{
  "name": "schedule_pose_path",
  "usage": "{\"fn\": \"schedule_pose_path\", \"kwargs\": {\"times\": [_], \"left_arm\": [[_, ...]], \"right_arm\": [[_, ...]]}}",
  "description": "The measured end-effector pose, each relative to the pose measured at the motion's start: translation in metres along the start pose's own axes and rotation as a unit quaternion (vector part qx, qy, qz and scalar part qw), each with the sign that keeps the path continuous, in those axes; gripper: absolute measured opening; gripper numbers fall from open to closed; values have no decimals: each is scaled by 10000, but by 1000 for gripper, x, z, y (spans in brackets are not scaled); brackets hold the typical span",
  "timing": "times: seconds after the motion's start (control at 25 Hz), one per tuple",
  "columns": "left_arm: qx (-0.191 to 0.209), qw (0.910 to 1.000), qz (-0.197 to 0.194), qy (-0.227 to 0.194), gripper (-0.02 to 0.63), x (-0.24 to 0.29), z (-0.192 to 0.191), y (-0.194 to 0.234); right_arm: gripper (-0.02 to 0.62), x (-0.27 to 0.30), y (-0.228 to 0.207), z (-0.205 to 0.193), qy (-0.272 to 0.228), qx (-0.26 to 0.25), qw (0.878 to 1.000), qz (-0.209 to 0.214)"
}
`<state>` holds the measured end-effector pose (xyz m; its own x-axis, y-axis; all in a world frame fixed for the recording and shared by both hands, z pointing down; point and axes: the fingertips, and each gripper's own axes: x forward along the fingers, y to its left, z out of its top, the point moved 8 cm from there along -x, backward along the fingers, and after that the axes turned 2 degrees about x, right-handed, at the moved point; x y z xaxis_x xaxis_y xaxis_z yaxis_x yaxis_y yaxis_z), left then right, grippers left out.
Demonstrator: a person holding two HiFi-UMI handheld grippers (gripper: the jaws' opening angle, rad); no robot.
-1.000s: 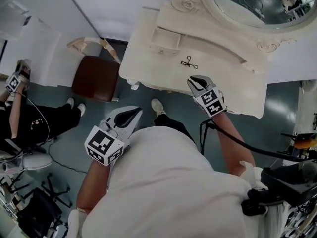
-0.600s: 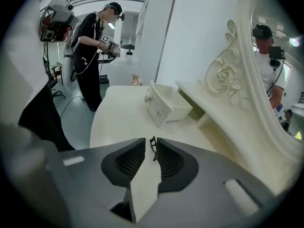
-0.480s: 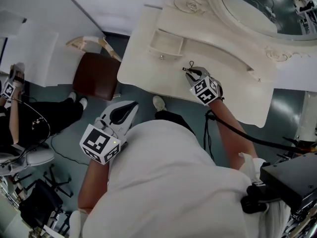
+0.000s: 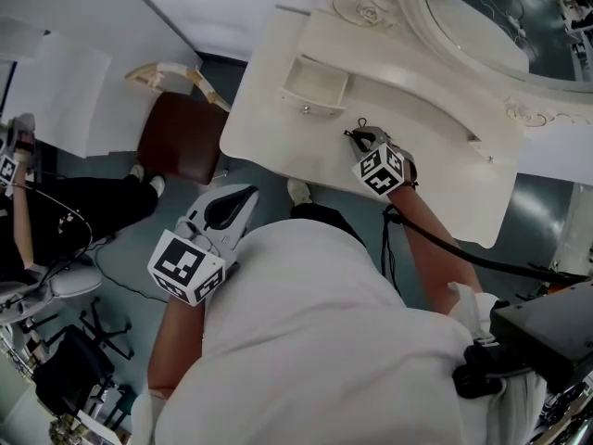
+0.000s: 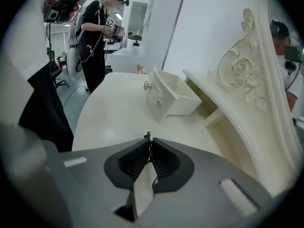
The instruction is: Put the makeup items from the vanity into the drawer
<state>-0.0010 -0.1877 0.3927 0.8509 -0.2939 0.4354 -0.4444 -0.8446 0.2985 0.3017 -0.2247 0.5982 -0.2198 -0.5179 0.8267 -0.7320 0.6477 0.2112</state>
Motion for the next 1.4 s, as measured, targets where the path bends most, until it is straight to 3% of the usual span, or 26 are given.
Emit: {"fn": "schedule_pose_path", "kwargs": {"times": [0.48,0.88,1.4], "left_arm": [[47,9999,-45,-85,-2,3,2,-2],[27,9998,-52,-202,-2,1,0,-4],[-260,9973,606,-325,-2,-26,-10,1]], "right_arm": [[14,-35,-8,15,-161,-30,9999,27],[14,-70,-25,70,-616,-255,9977,102],[14,-31,-45,132,-850,-704,9922,576]]}}
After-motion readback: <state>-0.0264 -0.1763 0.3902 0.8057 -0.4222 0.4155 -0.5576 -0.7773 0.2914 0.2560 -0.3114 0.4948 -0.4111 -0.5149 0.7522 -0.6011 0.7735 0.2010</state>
